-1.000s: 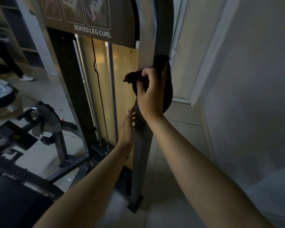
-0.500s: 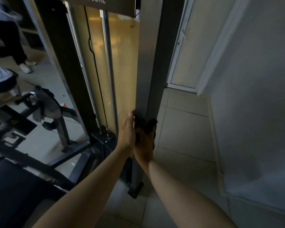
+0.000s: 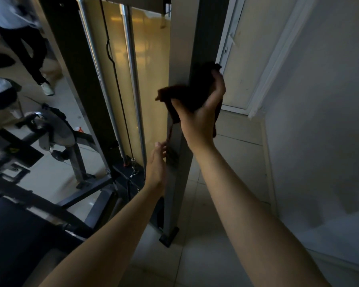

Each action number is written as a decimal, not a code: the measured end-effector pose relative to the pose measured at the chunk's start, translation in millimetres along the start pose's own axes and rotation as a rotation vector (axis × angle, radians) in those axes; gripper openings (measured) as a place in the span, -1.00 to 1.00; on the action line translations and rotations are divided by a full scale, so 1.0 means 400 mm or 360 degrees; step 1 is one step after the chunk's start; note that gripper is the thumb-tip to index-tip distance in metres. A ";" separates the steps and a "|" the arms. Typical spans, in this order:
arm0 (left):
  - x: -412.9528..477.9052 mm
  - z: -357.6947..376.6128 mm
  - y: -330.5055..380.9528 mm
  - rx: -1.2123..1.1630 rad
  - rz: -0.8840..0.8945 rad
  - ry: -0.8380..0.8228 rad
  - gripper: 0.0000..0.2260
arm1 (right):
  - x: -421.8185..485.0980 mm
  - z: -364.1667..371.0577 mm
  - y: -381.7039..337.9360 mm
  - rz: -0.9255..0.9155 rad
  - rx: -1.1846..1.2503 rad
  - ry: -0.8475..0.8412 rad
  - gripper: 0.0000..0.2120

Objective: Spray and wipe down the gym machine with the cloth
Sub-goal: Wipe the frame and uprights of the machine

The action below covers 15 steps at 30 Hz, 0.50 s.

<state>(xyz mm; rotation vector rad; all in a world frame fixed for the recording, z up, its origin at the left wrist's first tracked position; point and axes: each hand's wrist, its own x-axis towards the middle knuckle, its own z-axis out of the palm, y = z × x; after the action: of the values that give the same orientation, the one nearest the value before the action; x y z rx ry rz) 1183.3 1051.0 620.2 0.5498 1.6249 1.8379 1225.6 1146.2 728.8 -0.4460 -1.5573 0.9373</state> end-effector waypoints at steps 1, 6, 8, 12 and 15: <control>0.003 -0.003 -0.006 -0.0002 0.0013 0.0001 -0.49 | 0.009 0.003 0.004 0.0105 0.0050 -0.0053 -0.05; 0.021 0.001 -0.045 -0.0014 0.0067 0.0035 -0.43 | -0.060 0.001 0.114 0.0457 0.0075 -0.0151 0.06; 0.020 0.011 -0.052 -0.0013 0.0079 0.0080 -0.47 | -0.101 -0.002 0.155 0.0560 0.0101 -0.0162 0.18; 0.025 0.010 -0.066 -0.0071 0.0050 0.0131 -0.52 | -0.170 -0.010 0.222 0.0695 0.0113 -0.0199 0.26; 0.022 0.002 -0.078 -0.0096 0.0035 0.0080 -0.50 | -0.220 -0.013 0.273 0.0785 0.0106 -0.0202 0.24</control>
<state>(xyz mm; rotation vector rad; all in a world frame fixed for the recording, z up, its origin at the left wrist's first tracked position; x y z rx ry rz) 1183.0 1059.2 588.9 0.5006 1.5961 1.9248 1226.0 1148.8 588.5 -0.7552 -1.5528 1.4126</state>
